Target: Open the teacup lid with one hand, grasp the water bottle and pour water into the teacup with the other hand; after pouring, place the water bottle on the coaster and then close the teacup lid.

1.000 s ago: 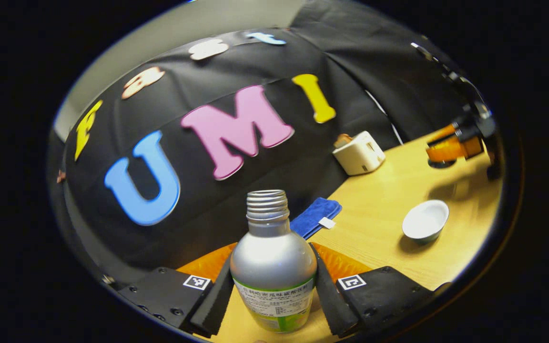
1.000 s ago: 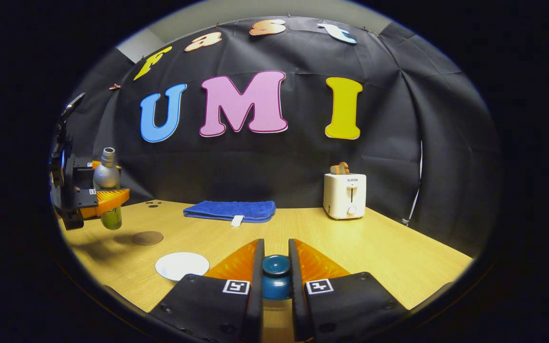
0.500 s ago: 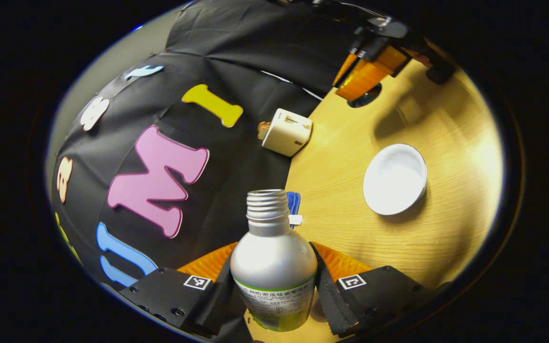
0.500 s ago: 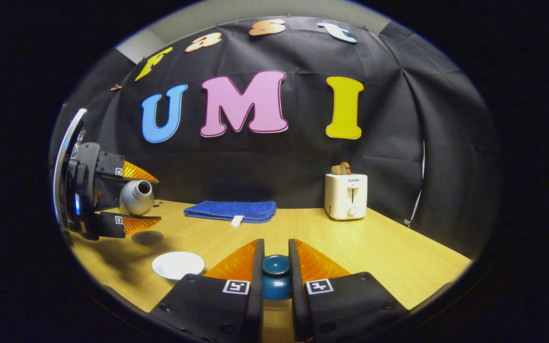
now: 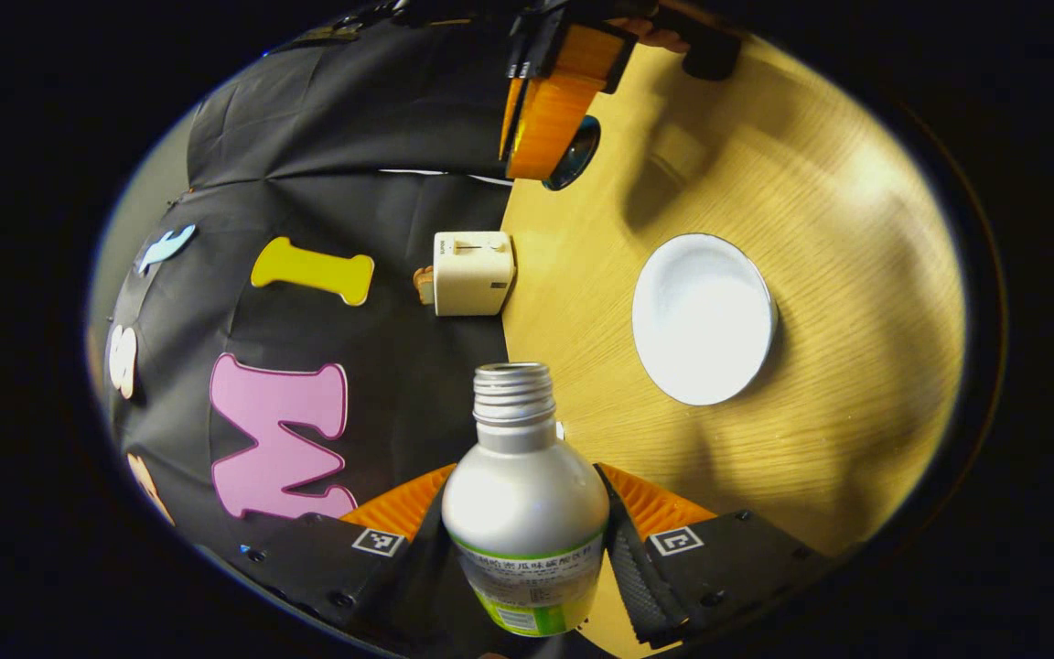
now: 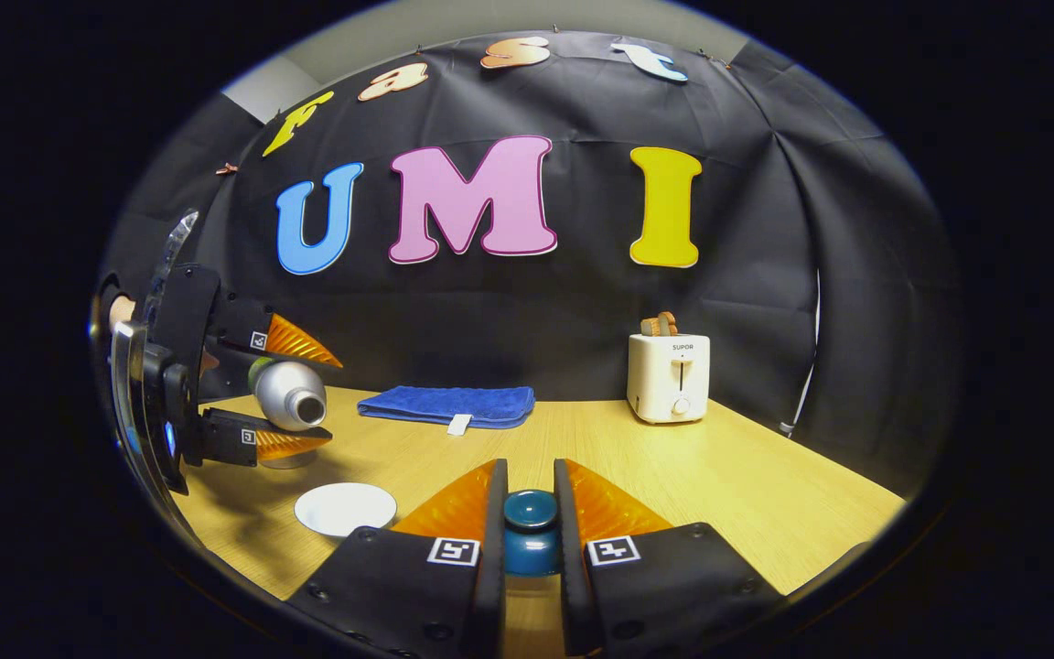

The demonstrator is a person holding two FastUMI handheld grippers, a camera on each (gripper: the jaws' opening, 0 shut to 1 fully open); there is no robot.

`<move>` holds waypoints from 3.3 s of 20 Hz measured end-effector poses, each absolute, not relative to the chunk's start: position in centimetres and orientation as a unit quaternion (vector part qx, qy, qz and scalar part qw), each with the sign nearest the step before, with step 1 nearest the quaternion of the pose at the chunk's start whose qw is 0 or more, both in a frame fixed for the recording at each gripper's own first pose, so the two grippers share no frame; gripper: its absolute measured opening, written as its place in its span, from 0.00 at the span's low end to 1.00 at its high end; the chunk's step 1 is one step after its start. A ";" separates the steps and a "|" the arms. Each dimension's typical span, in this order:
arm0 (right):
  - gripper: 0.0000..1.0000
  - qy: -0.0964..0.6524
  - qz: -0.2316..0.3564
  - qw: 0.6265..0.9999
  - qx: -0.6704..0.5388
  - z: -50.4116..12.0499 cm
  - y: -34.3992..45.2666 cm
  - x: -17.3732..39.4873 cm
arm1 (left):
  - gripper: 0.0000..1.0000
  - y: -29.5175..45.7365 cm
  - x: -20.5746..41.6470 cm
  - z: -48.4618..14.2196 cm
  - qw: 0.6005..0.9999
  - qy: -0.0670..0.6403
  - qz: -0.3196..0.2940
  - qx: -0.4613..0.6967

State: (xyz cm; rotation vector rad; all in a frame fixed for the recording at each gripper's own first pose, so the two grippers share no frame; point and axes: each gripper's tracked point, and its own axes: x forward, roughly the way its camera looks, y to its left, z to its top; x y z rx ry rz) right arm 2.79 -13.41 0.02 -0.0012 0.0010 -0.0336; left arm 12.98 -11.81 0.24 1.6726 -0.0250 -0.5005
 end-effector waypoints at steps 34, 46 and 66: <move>0.28 0.001 -0.015 1.000 -0.001 0.0 -13.5 2.7 | 0.83 -9.7 13.8 0.0 0.447 0.021 -0.195 0.873; 0.28 0.002 -0.015 1.000 -0.001 0.0 -13.5 2.7 | 0.84 -9.5 13.6 0.5 0.396 0.017 -0.179 0.900; 0.28 0.003 -0.011 1.000 -0.001 0.1 -13.3 2.6 | 0.84 -10.3 12.5 0.1 0.366 -0.007 -0.166 0.916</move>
